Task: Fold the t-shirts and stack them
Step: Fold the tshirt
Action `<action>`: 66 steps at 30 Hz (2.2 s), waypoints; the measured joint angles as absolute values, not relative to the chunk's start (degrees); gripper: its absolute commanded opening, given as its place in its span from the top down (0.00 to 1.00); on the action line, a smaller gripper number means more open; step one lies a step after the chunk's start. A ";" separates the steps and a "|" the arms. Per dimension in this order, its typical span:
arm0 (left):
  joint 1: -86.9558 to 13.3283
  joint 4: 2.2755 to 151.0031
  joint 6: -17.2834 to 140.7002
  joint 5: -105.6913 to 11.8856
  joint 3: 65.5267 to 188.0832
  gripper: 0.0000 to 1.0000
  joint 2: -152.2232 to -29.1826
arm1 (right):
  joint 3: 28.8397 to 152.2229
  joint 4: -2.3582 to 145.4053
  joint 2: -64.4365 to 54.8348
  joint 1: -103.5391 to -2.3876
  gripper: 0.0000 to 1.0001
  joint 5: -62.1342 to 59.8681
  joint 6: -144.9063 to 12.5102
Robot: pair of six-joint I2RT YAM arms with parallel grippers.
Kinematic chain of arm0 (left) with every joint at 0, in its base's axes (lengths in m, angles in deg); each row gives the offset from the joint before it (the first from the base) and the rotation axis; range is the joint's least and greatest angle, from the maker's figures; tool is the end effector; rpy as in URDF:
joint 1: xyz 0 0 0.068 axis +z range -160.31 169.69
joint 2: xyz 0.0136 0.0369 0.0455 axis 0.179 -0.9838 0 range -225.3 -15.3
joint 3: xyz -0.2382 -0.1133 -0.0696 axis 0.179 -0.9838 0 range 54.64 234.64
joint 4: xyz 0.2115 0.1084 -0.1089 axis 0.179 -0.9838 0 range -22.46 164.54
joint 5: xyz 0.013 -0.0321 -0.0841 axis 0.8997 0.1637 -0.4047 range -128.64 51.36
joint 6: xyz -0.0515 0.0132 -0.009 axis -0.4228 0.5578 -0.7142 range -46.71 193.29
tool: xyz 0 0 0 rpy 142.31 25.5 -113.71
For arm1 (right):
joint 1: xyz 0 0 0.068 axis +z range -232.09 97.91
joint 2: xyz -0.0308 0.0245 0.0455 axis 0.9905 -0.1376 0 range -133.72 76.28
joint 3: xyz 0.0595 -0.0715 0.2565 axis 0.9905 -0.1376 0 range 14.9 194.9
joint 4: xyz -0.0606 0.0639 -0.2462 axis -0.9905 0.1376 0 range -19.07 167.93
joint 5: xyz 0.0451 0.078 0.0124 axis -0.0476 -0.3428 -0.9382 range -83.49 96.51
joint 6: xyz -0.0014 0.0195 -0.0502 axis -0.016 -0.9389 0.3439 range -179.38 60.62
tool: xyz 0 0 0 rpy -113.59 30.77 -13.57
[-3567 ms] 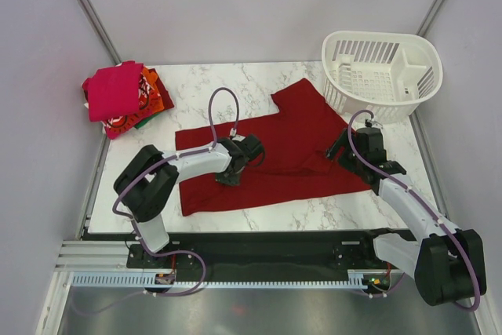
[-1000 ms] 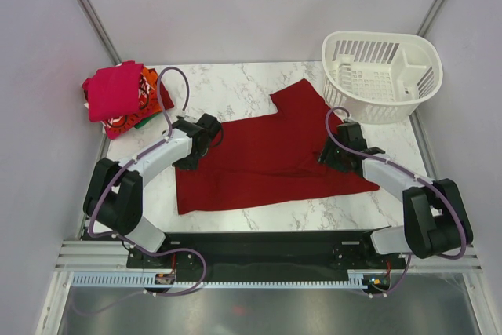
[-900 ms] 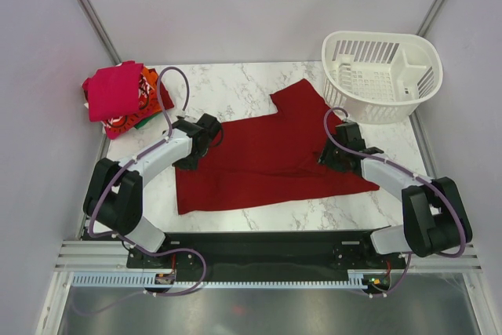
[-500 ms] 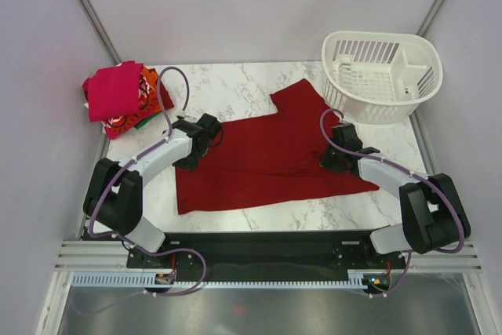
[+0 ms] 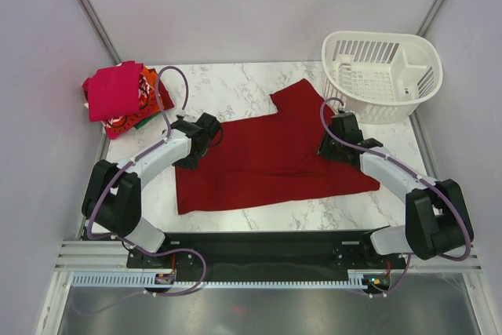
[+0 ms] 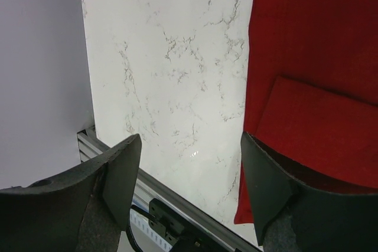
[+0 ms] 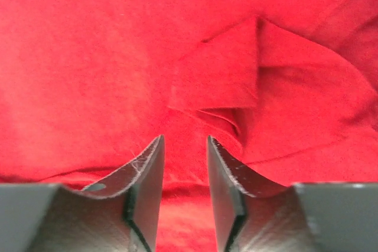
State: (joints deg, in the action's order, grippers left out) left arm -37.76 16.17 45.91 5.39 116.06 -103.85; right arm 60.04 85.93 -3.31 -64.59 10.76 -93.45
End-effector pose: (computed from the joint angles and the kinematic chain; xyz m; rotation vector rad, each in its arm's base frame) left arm 0.2479 -0.1010 0.2197 -0.0395 2.5829 0.8803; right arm 0.2673 0.0816 0.2009 0.3871 2.4249 0.3124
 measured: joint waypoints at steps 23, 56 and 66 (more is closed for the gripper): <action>-37.76 16.39 45.91 5.15 116.06 0.25 -103.72 | 54.19 87.59 -3.86 -64.62 0.55 9.99 -93.16; -37.76 16.63 45.91 4.73 115.47 0.25 -102.52 | 78.56 86.28 -23.01 -62.26 0.24 -2.86 -89.54; -37.01 18.09 46.31 0.89 116.17 0.25 -102.54 | 92.76 90.39 -25.63 -62.26 0.22 0.88 -86.58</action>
State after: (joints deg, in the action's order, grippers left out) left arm -37.01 18.09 46.31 0.89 116.17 -102.54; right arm 92.76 90.39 -25.63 -62.26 0.88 -86.58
